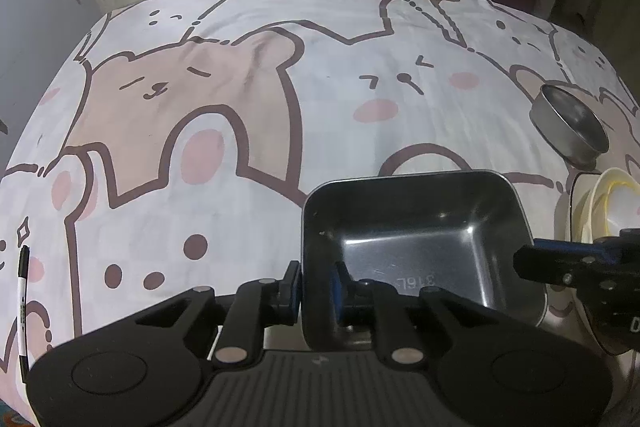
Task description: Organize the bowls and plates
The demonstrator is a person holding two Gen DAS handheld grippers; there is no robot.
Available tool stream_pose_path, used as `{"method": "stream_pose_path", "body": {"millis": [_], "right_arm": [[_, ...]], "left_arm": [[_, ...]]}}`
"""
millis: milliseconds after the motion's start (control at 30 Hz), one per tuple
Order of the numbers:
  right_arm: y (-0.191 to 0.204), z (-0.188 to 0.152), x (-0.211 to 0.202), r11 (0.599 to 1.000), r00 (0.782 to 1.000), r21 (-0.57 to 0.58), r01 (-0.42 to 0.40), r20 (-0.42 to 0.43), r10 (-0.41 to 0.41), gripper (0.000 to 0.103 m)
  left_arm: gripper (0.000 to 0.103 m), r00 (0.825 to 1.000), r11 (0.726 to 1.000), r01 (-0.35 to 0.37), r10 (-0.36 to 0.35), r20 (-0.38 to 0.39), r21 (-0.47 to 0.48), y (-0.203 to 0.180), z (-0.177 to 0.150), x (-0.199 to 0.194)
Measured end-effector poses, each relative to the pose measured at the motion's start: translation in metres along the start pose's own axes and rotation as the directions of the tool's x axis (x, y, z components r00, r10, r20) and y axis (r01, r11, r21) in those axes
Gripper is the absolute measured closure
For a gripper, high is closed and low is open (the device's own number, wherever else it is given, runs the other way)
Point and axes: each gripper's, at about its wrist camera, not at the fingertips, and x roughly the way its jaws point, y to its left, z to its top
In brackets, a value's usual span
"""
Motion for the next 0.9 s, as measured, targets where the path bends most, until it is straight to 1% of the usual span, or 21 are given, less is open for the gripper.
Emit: {"method": "stream_pose_path", "body": {"millis": [67, 500, 900], "right_arm": [[0.0, 0.0, 0.002, 1.0, 1.0, -0.003, 0.008, -0.007, -0.008, 0.093], [-0.001, -0.004, 0.012, 0.999, 0.998, 0.0, 0.034, -0.059, -0.034, 0.093], [0.0, -0.004, 0.019, 0.999, 0.995, -0.004, 0.052, -0.08, -0.052, 0.093]], "left_arm": [[0.083, 1.0, 1.0, 0.002, -0.002, 0.001, 0.002, -0.001, 0.0, 0.0], [0.081, 1.0, 1.0, 0.006, -0.006, -0.001, 0.017, -0.005, 0.0, 0.0], [0.08, 1.0, 1.0, 0.006, -0.006, -0.001, 0.019, -0.007, -0.001, 0.0]]}}
